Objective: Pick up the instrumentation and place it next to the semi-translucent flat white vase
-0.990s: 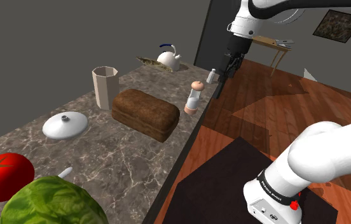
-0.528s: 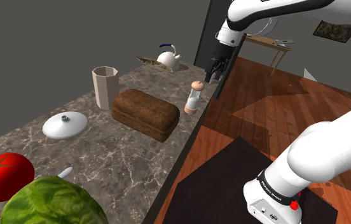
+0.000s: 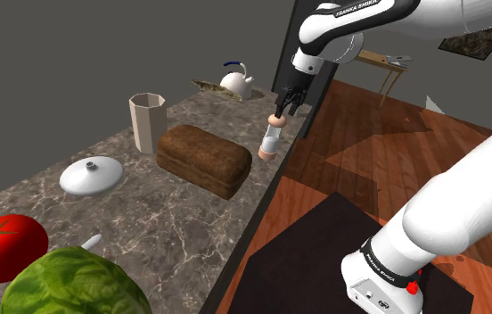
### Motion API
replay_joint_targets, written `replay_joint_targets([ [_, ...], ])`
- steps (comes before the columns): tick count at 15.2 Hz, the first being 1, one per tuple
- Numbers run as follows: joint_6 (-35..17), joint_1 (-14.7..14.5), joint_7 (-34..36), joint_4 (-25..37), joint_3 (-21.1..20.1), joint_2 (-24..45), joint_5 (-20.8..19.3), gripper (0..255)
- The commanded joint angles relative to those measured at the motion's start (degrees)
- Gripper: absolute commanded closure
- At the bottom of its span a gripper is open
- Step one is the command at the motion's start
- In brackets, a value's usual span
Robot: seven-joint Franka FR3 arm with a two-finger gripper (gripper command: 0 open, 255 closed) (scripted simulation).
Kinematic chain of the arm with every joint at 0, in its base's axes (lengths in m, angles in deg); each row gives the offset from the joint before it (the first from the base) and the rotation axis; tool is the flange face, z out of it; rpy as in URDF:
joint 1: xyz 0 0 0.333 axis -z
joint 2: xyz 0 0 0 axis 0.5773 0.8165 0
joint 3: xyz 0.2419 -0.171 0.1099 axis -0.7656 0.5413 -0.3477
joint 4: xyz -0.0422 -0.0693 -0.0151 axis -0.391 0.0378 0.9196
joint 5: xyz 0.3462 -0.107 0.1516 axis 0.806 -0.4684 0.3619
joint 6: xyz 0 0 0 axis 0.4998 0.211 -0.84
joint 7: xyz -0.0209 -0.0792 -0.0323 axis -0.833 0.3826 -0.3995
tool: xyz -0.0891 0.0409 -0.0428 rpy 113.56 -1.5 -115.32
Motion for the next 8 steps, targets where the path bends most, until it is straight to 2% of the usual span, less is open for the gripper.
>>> replay_joint_targets([
  [1,-1.58,-0.06,-0.34,-0.75,0.00,0.80,0.34,0],
  [4,-4.32,-0.28,-0.66,-2.33,-0.17,1.98,0.88,0],
  [8,-4.32,-0.28,-0.66,-2.33,-0.18,1.98,0.88,0],
])
